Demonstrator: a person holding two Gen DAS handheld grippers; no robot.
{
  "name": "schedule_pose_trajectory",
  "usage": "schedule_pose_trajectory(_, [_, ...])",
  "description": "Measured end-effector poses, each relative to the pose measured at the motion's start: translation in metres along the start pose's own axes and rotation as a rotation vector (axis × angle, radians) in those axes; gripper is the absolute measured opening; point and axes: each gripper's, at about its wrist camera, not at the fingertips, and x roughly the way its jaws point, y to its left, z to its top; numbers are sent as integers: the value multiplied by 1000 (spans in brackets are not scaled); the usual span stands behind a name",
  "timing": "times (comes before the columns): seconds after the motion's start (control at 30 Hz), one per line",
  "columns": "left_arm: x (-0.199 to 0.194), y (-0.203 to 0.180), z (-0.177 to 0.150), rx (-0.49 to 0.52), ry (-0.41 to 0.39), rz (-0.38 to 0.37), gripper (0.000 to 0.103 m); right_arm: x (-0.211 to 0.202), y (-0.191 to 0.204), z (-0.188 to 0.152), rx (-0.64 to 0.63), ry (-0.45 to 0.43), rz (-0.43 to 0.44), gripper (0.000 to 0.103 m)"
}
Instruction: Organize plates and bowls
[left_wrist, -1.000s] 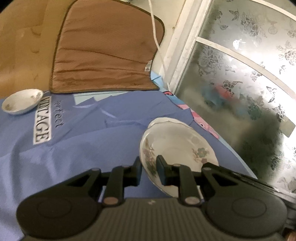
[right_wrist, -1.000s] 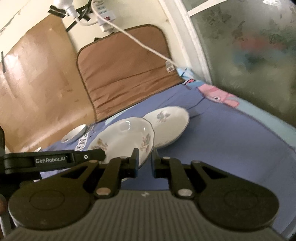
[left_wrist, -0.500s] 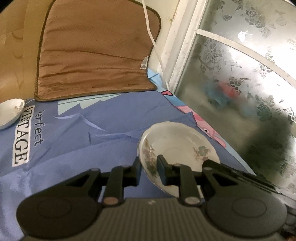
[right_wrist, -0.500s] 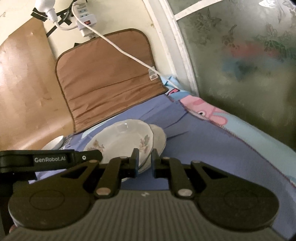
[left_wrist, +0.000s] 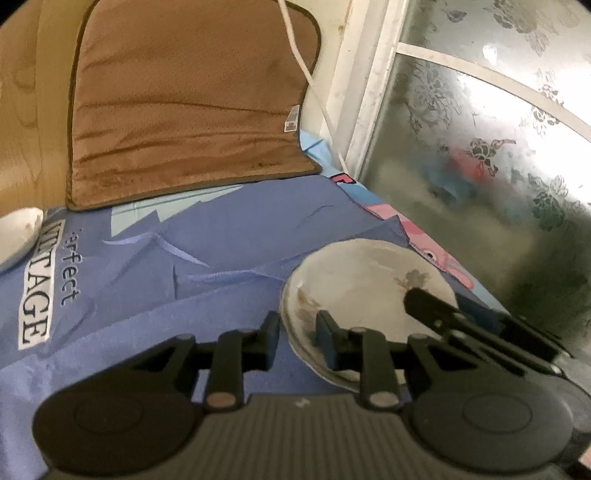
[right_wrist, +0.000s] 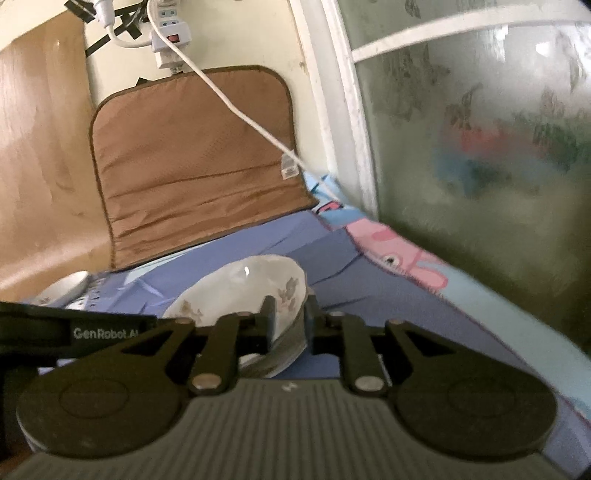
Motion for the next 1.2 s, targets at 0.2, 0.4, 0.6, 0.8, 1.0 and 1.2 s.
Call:
schedule_pose_trajectory(0.2, [-17, 3, 0, -4, -39, -8, 23, 4, -4, 1, 25, 0, -41, 36])
schedule_pose_trajectory(0.4, [-44, 26, -7, -7, -81, 16, 24, -12, -4, 8, 59, -62, -56, 37])
schedule_pose_trajectory(0.6, [-73, 93, -26, -89, -101, 132, 24, -27, 23, 17, 56, -82, 72, 36])
schedule_pose_trajectory(0.8, [-103, 182, -53, -189, -106, 356, 24, -5, 73, 20, 66, 101, 314, 35])
schedule_pose_trajectory(1.0, [-122, 228, -69, -321, -143, 334, 24, 44, 138, 18, 83, 310, 453, 32])
schedule_pose_trajectory(1.2, [-128, 239, -72, -386, -170, 252, 24, 103, 193, 27, 172, 438, 499, 32])
